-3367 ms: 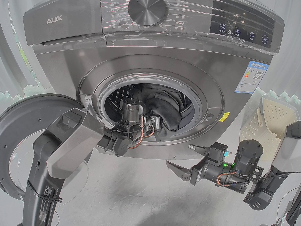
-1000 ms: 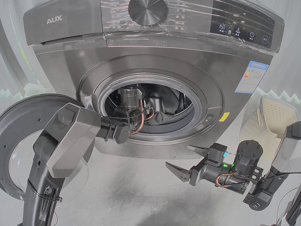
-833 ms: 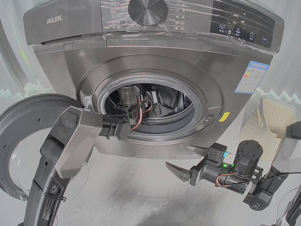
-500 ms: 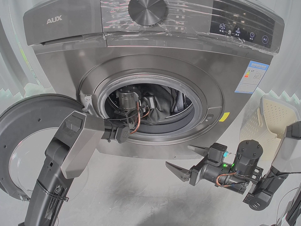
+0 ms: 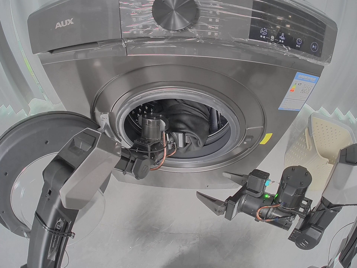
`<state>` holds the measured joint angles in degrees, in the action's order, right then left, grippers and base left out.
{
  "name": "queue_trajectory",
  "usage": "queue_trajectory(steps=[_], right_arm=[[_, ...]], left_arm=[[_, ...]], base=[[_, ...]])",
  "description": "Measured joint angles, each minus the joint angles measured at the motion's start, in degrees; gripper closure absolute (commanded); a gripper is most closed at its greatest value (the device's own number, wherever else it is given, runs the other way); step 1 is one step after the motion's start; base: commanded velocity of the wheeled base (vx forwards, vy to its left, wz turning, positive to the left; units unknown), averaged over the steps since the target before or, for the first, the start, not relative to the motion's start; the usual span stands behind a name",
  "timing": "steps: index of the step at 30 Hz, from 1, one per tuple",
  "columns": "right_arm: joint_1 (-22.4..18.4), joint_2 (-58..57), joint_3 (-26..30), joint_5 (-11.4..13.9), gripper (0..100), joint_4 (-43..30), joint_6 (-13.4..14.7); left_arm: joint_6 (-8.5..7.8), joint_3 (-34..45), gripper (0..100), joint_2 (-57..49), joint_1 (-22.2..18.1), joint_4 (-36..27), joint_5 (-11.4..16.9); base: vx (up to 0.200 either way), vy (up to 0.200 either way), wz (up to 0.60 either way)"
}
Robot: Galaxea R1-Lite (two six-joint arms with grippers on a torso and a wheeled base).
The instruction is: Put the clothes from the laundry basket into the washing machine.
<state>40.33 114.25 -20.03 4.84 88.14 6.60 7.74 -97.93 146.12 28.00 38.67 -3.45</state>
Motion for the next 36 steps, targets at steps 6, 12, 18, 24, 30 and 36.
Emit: queue_trajectory(steps=[6,12,18,24,30,36], right_arm=[[0.0,0.0,0.0,0.0,0,0.0,0.0],[-0.2,0.0,-0.3,0.0,0,0.0,0.1],[-0.1,1.9,-3.6,-0.7,0,0.0,1.0],[0.0,5.2,-8.9,-1.8,0,0.0,4.2],[0.1,7.5,-15.8,-2.2,0,-0.5,6.8],[-0.2,11.1,-23.1,-4.5,0,-1.2,8.1]], left_arm=[[-4.13,9.6,0,-5.1,0.0,0.0,5.0],[-6.4,13.0,0,-7.5,0.1,2.4,7.5],[-6.52,15.9,0,-8.9,0.3,5.0,7.5],[-7.23,21.4,0,-10.8,0.1,7.1,6.6],[-7.45,23.6,0,-12.4,-0.3,9.1,5.9],[-7.69,25.0,0,-13.0,-1.1,11.6,4.8]], base=[[0.0,0.0,0.0],[0.0,0.0,0.0],[0.0,0.0,0.0],[0.0,0.0,0.0],[0.0,0.0,0.0],[0.0,0.0,0.0]])
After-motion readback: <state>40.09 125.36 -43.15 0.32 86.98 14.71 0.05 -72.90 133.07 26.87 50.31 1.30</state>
